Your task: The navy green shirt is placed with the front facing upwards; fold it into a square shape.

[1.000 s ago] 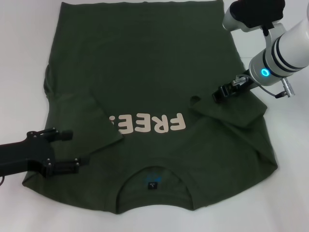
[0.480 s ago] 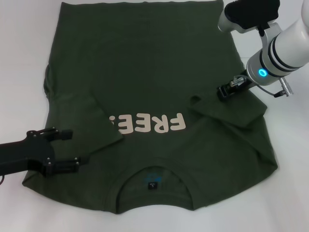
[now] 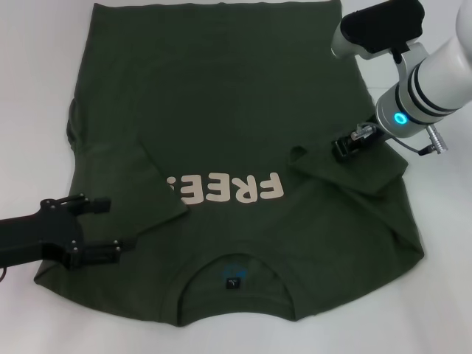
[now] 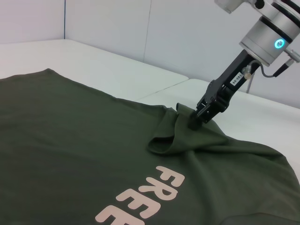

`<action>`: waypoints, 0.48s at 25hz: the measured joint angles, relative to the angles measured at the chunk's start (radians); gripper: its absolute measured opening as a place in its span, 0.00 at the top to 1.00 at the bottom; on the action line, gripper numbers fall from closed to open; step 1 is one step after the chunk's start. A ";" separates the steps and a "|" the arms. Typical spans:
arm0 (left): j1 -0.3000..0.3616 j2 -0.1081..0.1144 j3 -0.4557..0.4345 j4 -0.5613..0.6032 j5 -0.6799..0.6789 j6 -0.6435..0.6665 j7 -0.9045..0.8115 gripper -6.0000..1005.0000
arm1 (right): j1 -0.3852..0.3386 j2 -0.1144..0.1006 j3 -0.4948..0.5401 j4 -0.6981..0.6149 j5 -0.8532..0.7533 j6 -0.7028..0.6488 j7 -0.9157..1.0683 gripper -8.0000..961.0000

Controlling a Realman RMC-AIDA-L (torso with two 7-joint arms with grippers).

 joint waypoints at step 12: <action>0.002 0.000 0.000 0.000 0.000 0.000 0.000 0.12 | 0.000 0.001 -0.038 0.000 0.000 -0.005 0.001 0.83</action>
